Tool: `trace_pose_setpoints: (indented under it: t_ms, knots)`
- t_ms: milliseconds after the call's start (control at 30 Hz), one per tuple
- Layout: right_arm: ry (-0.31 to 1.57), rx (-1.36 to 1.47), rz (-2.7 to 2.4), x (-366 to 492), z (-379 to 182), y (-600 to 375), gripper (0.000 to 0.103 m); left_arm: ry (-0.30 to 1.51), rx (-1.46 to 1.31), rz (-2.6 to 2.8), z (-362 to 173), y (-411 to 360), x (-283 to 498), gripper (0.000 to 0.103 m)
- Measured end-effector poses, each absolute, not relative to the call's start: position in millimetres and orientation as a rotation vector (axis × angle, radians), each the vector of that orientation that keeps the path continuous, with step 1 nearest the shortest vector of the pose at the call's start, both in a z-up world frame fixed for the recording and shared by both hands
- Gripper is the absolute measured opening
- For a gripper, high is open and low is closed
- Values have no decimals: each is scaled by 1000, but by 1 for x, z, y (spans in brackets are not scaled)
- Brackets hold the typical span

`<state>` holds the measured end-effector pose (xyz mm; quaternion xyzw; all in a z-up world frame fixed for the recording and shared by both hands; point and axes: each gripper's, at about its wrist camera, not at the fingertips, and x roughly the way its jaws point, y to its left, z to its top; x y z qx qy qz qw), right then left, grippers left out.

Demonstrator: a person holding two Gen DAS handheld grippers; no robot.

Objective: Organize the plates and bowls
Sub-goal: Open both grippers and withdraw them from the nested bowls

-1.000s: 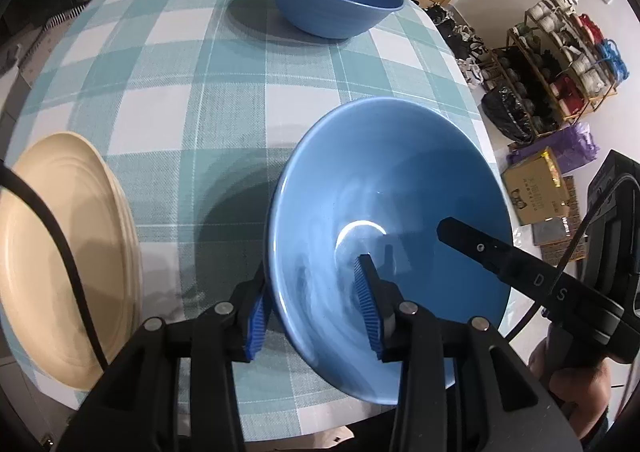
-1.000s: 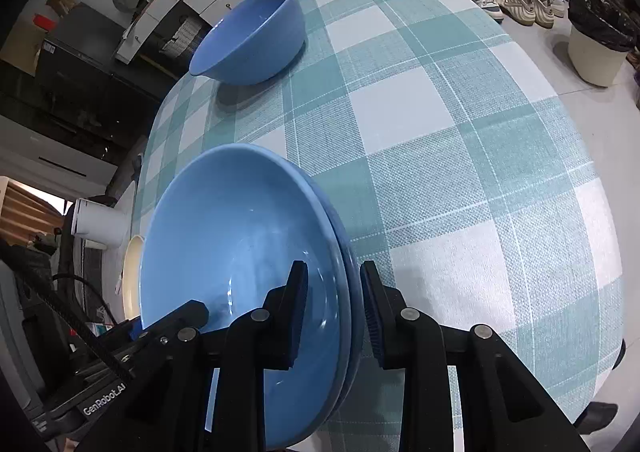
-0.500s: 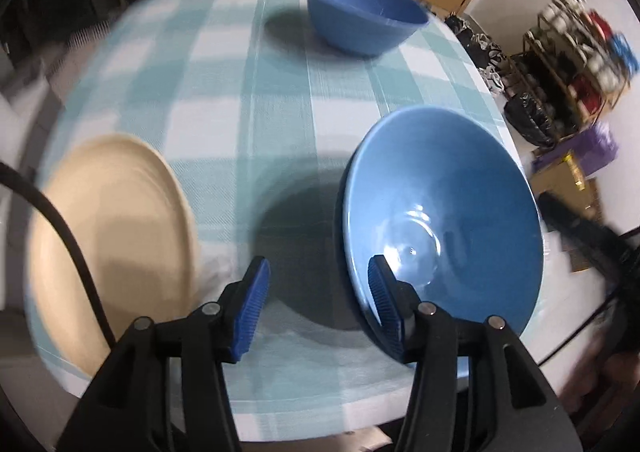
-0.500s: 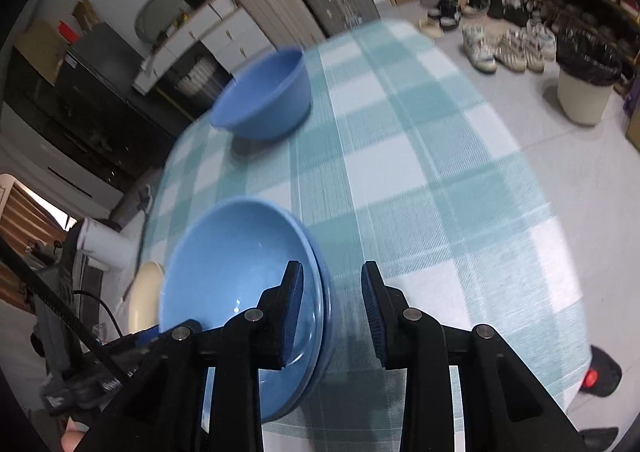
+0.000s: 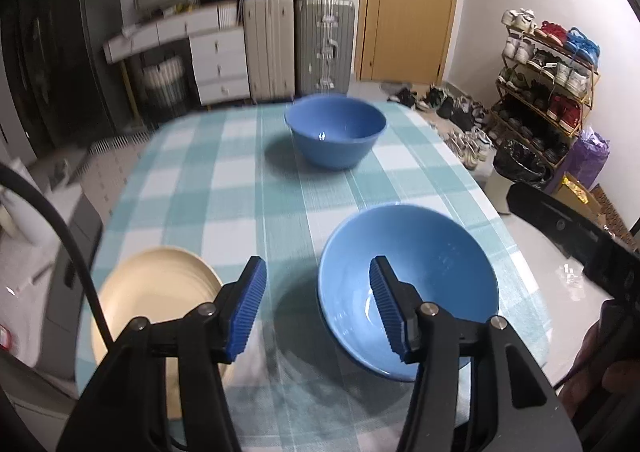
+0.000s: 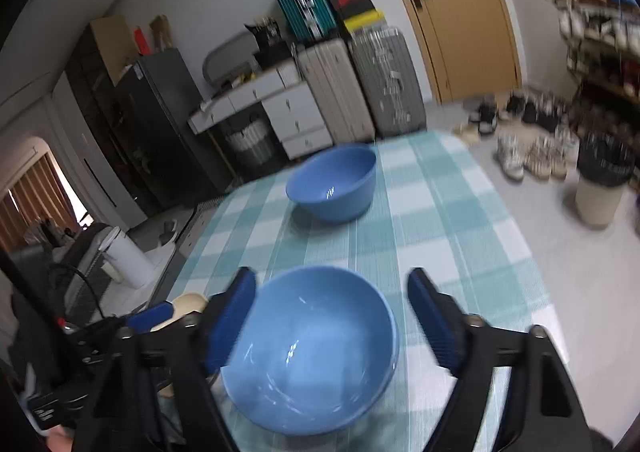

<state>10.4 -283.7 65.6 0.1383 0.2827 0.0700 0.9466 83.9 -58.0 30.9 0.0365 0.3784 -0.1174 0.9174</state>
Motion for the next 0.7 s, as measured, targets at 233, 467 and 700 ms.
trace_pose_setpoints:
  t_ms: [233,467,700]
  knots:
    - [500,179,133,2,69,-272,92,636,113,-181,42,-54,69,88]
    - [386,205,124,-17,59,-275,102,506,80,-150,47,-43,62,100]
    - [312,228,115,-28,44,-274,102,467,39,-160,33,-37,64,103]
